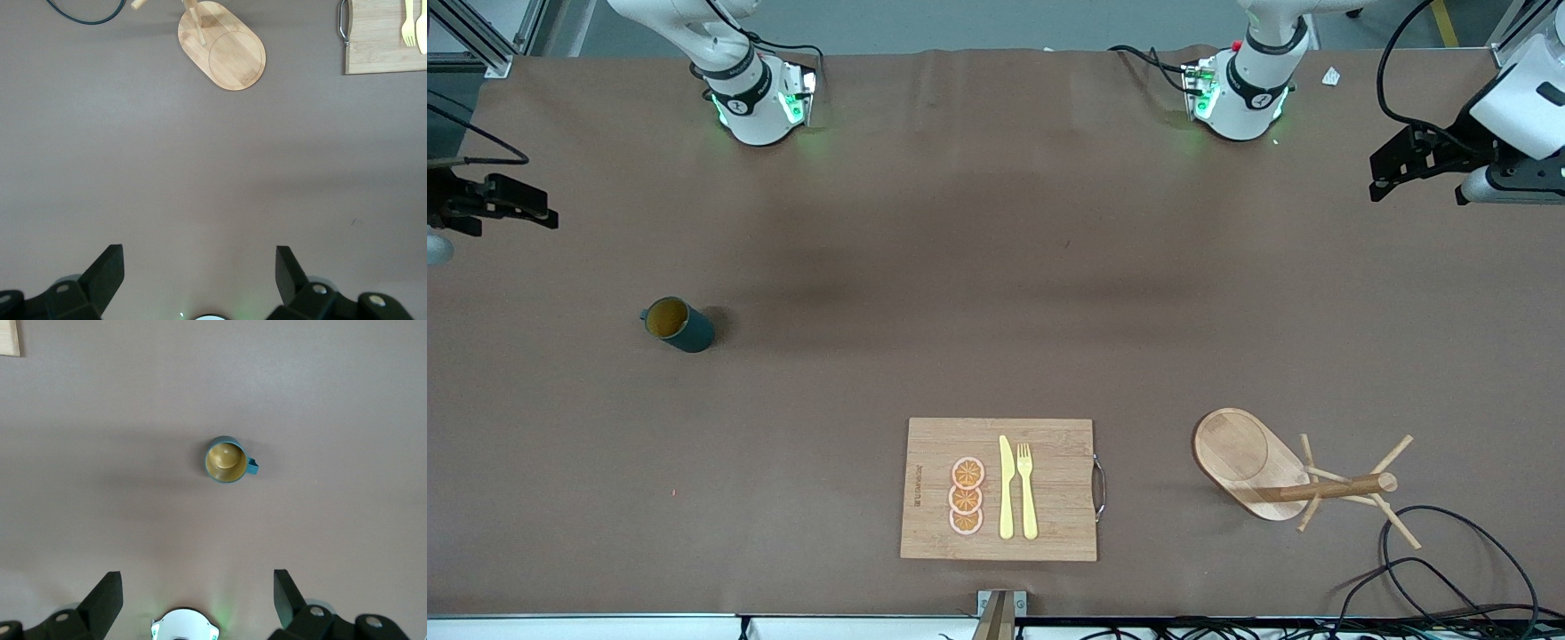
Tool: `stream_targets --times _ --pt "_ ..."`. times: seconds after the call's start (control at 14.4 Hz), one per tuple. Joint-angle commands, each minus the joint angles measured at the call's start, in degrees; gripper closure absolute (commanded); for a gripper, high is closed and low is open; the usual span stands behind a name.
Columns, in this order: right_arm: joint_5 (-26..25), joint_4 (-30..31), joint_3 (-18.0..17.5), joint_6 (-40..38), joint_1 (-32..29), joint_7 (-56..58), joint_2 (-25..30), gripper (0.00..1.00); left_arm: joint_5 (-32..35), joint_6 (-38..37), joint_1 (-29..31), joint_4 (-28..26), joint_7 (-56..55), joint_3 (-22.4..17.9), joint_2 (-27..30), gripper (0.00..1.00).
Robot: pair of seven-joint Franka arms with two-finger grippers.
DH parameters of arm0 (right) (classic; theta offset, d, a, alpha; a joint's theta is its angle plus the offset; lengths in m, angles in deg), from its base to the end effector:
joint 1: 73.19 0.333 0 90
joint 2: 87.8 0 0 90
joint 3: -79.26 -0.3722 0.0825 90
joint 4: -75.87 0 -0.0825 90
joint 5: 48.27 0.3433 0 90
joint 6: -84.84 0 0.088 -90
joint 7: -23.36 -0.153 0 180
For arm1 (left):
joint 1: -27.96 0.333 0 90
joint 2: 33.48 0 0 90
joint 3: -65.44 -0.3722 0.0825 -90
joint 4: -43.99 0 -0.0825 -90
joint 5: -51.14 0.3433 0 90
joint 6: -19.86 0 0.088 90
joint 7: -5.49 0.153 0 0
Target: Transfer cup from left to right arm and place
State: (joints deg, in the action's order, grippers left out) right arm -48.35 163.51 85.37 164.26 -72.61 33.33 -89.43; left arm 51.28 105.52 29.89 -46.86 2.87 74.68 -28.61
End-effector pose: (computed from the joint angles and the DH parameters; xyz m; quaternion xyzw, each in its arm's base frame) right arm 0.4935 -0.0471 0.6239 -0.9956 -0.0384 0.0853 0.0094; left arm 0.4704 -0.0642 0.6632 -0.9991 0.0405 0.0026 0.0083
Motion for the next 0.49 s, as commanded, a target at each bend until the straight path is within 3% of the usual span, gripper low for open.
stream_targets --times 0.0,0.42 --pt "0.1 2.9 0.0 0.8 -0.1 -2.2 2.9 0.00 -1.3 0.1 0.4 0.6 0.7 0.0 0.0 0.00" --pt "0.9 4.8 0.2 1.1 -0.6 -2.1 6.9 0.00 -1.3 0.1 0.4 1.1 0.7 0.0 -0.4 0.00"
